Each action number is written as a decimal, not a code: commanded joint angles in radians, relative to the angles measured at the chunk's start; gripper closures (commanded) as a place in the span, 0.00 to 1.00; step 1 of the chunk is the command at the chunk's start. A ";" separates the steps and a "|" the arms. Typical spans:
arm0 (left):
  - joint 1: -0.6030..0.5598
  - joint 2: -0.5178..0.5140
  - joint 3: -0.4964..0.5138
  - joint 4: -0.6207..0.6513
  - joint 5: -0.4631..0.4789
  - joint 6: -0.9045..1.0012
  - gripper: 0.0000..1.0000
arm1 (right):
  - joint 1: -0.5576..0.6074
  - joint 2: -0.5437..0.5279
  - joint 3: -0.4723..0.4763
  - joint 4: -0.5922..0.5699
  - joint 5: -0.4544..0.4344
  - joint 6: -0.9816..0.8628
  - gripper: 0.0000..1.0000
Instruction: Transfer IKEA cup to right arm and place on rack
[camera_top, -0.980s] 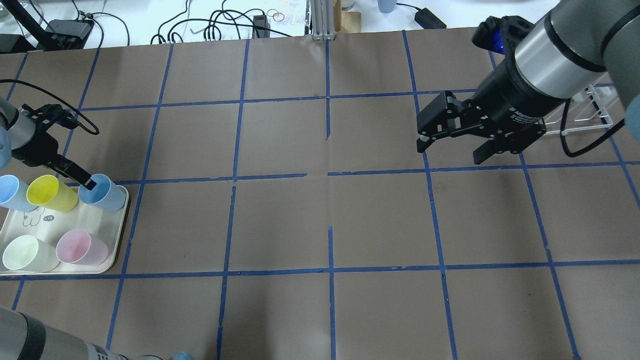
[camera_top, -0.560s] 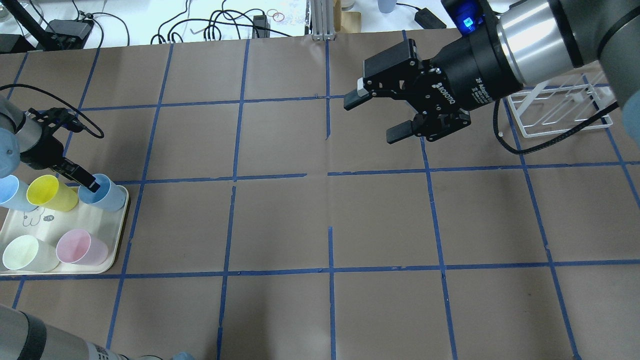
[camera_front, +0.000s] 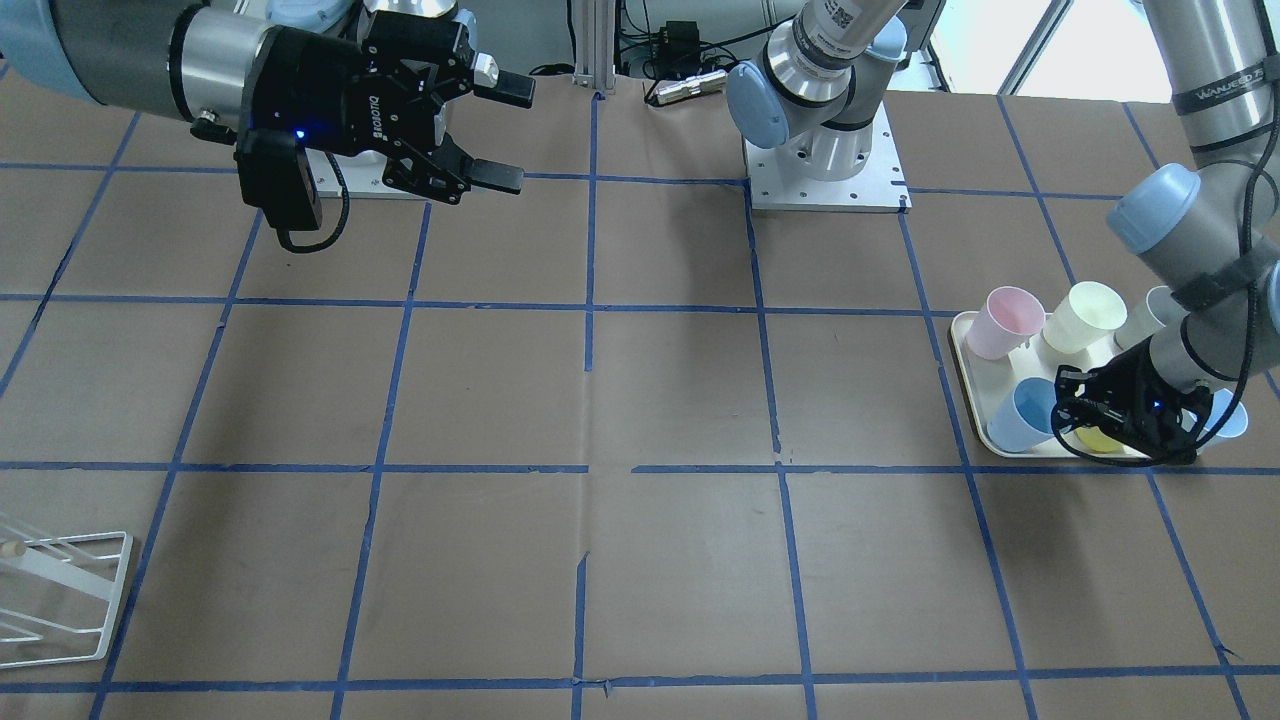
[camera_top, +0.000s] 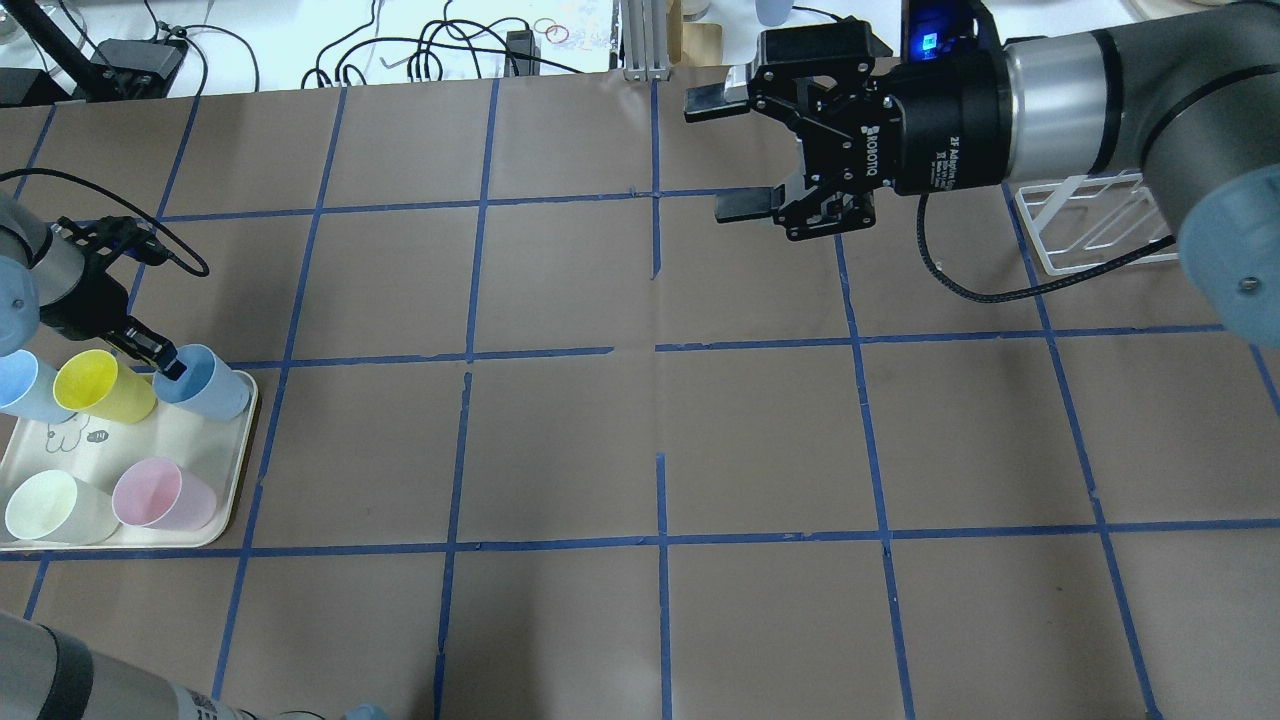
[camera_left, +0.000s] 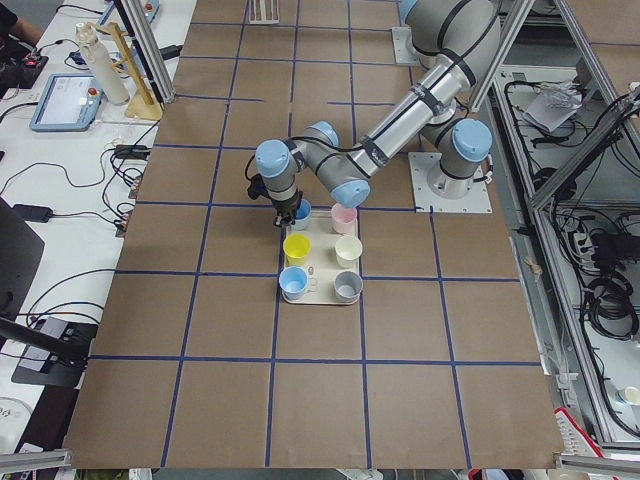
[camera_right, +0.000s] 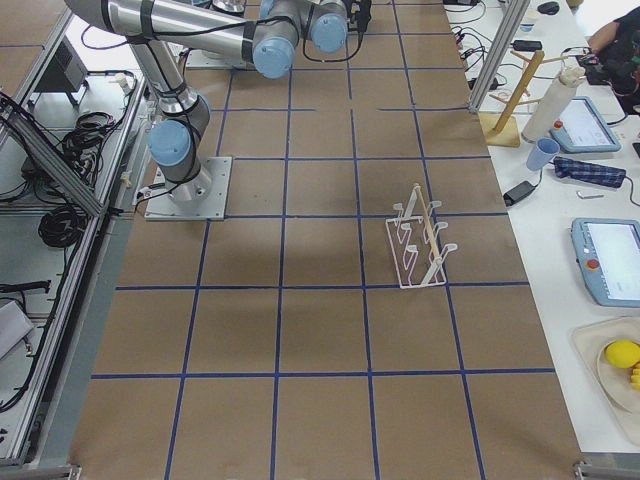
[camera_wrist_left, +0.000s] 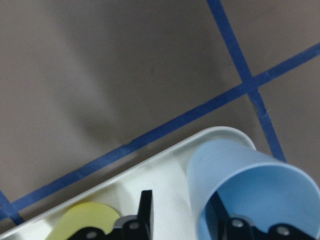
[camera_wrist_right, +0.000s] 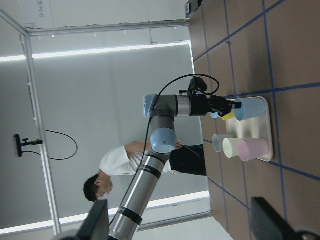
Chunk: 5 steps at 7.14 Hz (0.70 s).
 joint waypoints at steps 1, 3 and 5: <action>0.000 0.018 0.006 -0.016 -0.006 0.000 1.00 | 0.003 0.022 0.060 0.001 0.156 -0.074 0.00; -0.002 0.056 0.059 -0.103 -0.026 0.000 1.00 | 0.012 0.019 0.065 -0.011 0.158 -0.123 0.00; -0.009 0.102 0.147 -0.355 -0.203 -0.045 1.00 | 0.022 0.019 0.065 0.000 0.158 -0.150 0.00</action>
